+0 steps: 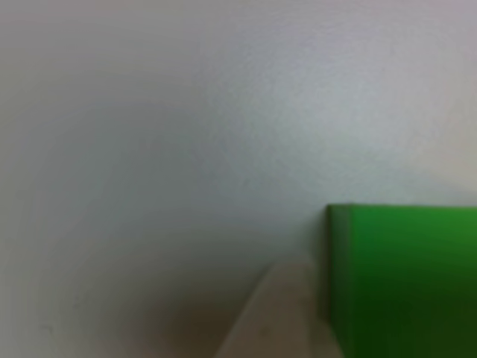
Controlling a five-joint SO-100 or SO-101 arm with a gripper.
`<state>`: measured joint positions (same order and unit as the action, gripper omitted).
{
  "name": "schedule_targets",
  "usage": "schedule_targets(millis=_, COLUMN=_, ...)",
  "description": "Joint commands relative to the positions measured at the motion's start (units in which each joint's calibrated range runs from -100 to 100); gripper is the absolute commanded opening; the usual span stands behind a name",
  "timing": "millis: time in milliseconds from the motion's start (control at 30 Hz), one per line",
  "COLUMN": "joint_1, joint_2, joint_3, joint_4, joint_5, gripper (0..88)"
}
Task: Pick up green cube and drop it in the blue box
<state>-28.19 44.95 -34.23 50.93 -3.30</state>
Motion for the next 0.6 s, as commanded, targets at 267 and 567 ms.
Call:
schedule_targets(millis=267, joint_1=0.33, joint_2=-0.63, joint_3=-3.65, joint_4=0.15, joint_5=0.05, gripper=29.3)
schedule_targets(millis=567, joint_1=0.33, joint_2=0.54, joint_3=-3.83, joint_4=0.15, joint_5=-0.20, gripper=29.2)
